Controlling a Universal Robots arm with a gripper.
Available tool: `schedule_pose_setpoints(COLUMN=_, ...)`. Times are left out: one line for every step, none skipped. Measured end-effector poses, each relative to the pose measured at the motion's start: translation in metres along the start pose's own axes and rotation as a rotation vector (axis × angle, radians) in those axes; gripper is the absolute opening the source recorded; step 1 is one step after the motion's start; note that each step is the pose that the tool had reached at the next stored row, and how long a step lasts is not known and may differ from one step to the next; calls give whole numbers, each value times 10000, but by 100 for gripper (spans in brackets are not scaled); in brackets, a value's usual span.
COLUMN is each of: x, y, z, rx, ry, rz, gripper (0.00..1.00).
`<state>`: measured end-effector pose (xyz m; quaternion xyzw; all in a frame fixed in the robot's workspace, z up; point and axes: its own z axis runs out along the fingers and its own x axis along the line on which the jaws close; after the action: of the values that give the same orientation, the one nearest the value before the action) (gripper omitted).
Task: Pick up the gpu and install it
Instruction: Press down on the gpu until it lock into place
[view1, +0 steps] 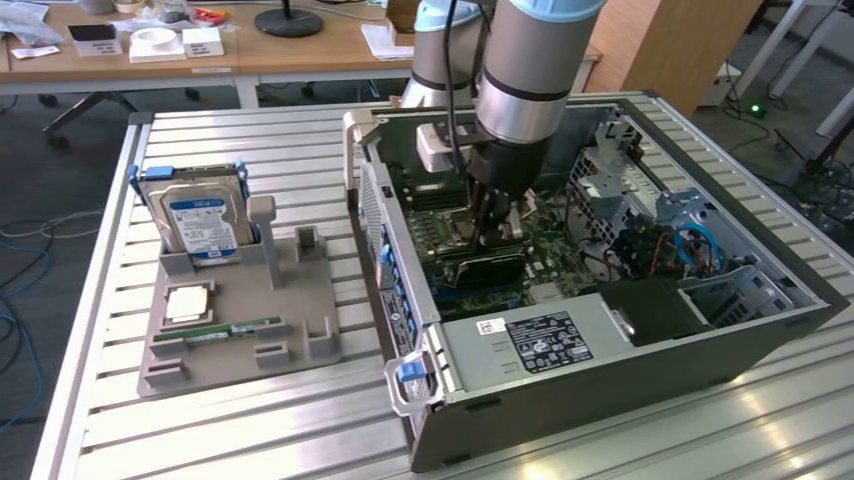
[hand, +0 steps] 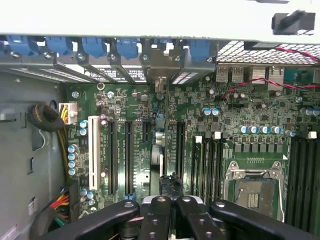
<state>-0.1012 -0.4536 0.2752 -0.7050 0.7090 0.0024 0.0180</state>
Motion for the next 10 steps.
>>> schedule_pose_setpoints(x=-1, y=-4, z=-19, rx=-1, ry=0, rz=0, gripper=11)
schedule_pose_setpoints(x=-1, y=-6, z=-37, rx=0, ry=0, rz=1, gripper=11)
schedule_pose_setpoints(x=-2, y=-11, z=-58, rx=-1, ry=0, rz=0, gripper=11)
schedule_pose_setpoints(x=-2, y=-15, z=-82, rx=-1, ry=1, rz=0, gripper=11)
schedule_pose_setpoints(x=-3, y=-20, z=-105, rx=-1, ry=1, rz=0, gripper=11)
schedule_pose_setpoints(x=-4, y=-24, z=-133, rx=-1, ry=1, rz=0, gripper=11)
schedule_pose_setpoints(x=-5, y=-27, z=-169, rx=-1, ry=2, rz=1, gripper=11)
schedule_pose_setpoints(x=-6, y=-30, z=-207, rx=-1, ry=1, rz=1, gripper=11)
schedule_pose_setpoints(x=-7, y=-34, z=-246, rx=-1, ry=0, rz=0, gripper=11)
schedule_pose_setpoints(x=-8, y=-37, z=-285, rx=-1, ry=1, rz=0, gripper=11)
